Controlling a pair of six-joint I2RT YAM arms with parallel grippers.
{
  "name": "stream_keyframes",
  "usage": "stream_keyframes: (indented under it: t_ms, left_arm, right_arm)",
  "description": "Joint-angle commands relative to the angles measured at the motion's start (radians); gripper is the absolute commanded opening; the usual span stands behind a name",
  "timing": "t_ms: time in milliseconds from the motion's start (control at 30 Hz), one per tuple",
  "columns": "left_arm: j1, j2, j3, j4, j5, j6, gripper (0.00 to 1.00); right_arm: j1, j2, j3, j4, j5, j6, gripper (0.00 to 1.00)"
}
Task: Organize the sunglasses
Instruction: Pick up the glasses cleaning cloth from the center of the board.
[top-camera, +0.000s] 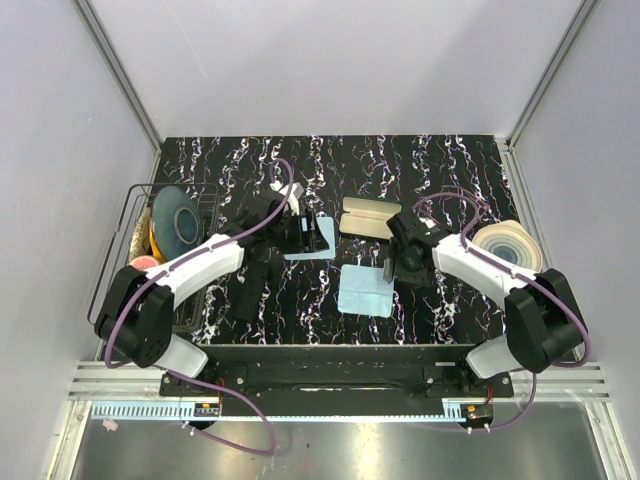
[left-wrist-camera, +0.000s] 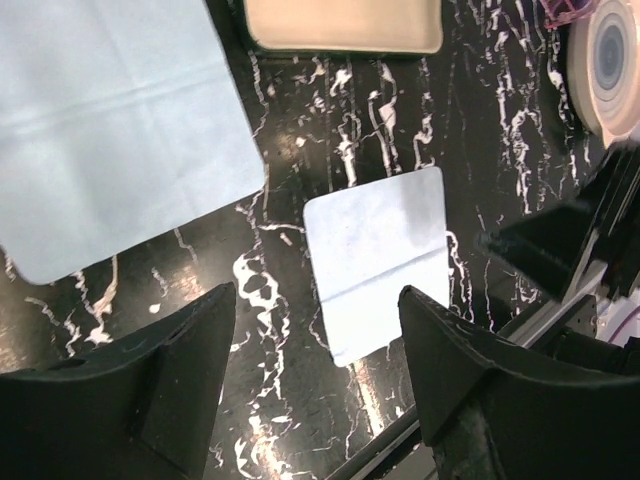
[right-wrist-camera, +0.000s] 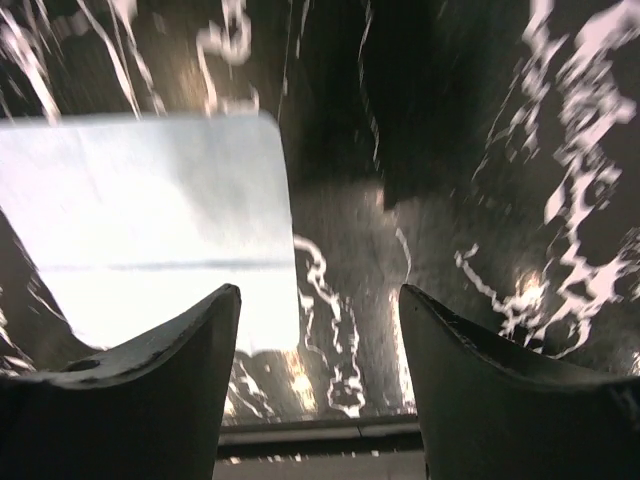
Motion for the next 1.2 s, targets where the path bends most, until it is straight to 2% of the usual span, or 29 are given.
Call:
stream_keyframes:
  t_ms: [0,133,367,467,733,1167]
  left_arm:
    - [-0.03,0.031,0.081,0.029,-0.004,0.008,0.7]
    - [-0.079,0.094,0.124,0.028,-0.032,-0.005,0.68]
    - [-0.15,0.203,0.172,0.028,-0.078,-0.036,0.49]
    - [-0.173,0.249,0.187,0.026,-0.095,-0.035,0.43]
    - [-0.199,0.361,0.221,0.02,-0.167,-0.025,0.43]
    - [-0.21,0.43,0.258,-0.014,-0.214,-0.024,0.43]
  right_arm:
    - [-0.069,0.0,0.092,0.068,0.071,-0.061,0.7]
    - [-0.1,0.089,0.133,0.14,0.059,-0.093,0.64]
    - [-0.103,0.16,0.13,0.223,0.011,-0.11,0.52]
    - [-0.104,0.157,0.111,0.255,-0.009,-0.113,0.51]
    - [-0.104,0.172,0.072,0.313,-0.071,-0.139,0.5]
    - [-0.104,0.197,0.04,0.326,-0.055,-0.104,0.48]
